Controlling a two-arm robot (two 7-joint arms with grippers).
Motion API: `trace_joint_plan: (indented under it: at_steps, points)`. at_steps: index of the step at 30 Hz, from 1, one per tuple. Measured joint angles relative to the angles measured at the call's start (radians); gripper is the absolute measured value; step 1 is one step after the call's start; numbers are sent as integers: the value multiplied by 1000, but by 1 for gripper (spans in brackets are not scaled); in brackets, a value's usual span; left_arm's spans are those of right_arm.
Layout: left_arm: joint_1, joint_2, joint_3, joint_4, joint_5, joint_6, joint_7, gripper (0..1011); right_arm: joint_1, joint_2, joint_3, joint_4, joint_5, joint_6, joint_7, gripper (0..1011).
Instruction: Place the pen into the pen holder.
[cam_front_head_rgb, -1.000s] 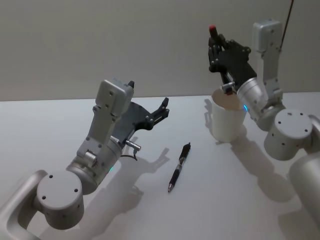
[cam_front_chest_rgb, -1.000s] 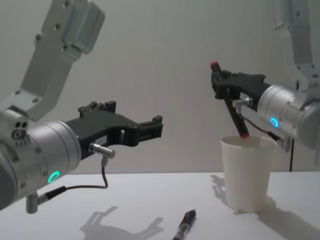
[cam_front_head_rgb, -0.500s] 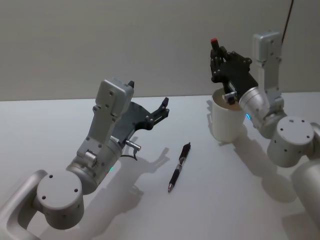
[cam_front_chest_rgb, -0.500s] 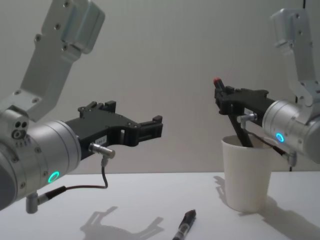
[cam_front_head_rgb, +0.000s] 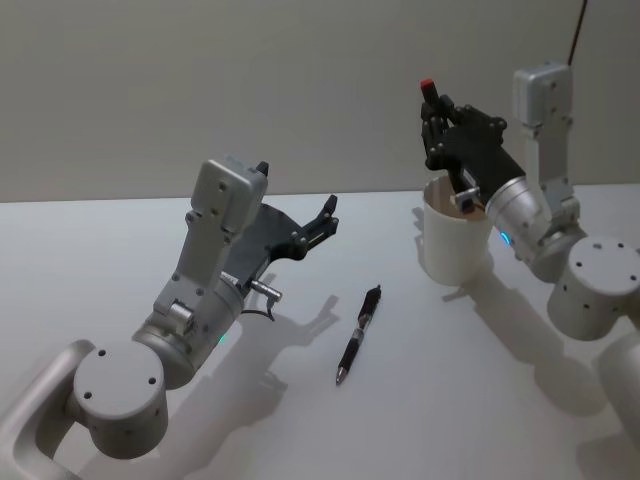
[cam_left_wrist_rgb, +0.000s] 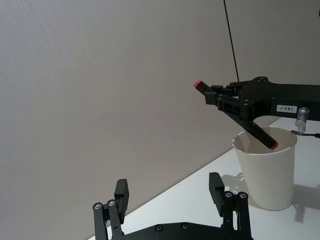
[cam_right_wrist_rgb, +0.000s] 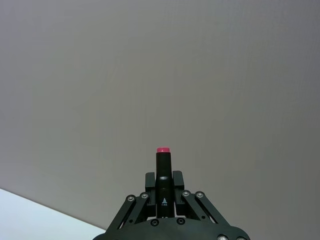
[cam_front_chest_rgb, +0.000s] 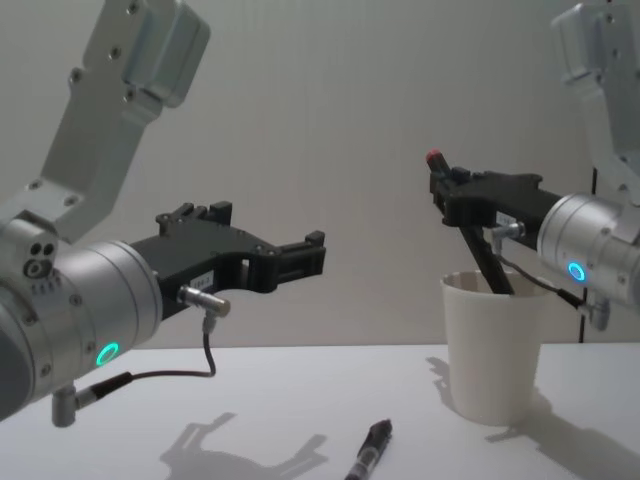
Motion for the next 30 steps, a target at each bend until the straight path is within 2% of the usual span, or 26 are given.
trace_joint_plan:
  at_steps: [14, 30]
  points:
    - [0, 0, 0, 0, 0, 0, 0, 1001, -15, 8, 2, -30, 1, 12, 14, 193]
    - [0, 0, 0, 0, 0, 0, 0, 1001, -21, 11, 3, -31, -6, 4, 9, 193]
